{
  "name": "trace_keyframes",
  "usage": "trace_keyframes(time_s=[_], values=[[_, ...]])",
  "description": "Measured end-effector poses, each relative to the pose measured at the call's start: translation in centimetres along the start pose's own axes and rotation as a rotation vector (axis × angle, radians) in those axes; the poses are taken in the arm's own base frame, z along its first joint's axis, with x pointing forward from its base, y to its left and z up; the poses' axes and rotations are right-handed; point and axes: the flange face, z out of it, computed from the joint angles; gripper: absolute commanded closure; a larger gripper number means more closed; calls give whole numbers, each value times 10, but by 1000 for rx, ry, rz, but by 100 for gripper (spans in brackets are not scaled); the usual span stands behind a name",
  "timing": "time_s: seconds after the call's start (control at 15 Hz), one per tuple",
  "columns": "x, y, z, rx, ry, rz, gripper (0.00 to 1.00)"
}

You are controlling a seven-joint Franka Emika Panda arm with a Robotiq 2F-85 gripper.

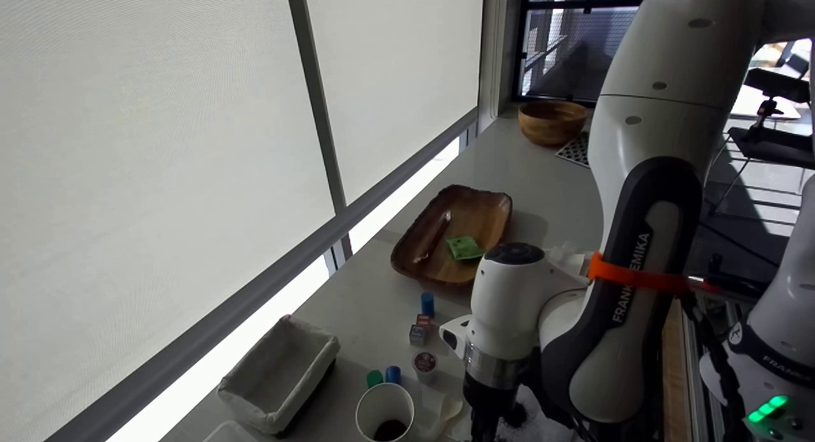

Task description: Pour the contents from the bowl onto the white paper towel

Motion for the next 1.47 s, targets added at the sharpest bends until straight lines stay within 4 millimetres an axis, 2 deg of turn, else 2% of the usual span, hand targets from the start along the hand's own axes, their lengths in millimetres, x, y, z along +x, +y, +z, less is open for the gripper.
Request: trace_keyframes(time_s=[0.27, 0.53, 0.8, 1.13, 1.47], values=[[-1, -7, -7, 31, 7, -17, 99], [-11, -14, -16, 67, -1, -42, 99], [-25, -9, -29, 46, -36, -3, 99], [-35, -7, -62, -49, -110, 84, 99], [-31, -6, -110, -197, -106, 160, 99]])
